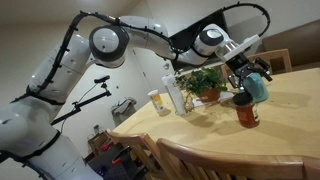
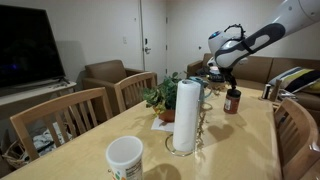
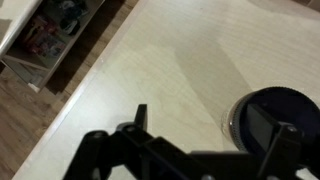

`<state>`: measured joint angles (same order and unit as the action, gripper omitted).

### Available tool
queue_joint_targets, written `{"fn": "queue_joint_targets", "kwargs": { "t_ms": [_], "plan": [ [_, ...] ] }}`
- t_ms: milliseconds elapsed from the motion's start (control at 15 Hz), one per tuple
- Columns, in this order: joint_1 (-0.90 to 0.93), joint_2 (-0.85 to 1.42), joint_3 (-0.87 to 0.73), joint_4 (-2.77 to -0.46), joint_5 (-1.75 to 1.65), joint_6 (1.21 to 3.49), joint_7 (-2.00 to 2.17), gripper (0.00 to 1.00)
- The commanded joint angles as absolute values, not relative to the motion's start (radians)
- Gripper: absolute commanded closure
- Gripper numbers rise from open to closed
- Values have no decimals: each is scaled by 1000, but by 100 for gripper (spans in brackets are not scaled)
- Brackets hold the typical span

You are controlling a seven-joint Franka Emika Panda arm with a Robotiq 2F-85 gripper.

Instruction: Use the black lid to close the jar

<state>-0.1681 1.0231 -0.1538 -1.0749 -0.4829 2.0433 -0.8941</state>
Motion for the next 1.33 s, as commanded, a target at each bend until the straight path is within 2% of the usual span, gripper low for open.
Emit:
{"fn": "queue_joint_targets", "kwargs": {
  "t_ms": [0, 867, 1267],
  "plan": [
    [-168, 1048, -160, -1038, -476, 2043, -897, 0],
    [-175, 838, -153, -1260, -489, 2139, -910, 0],
    [-221, 680, -64, -1528, -456, 2411, -1096, 0]
  ]
}}
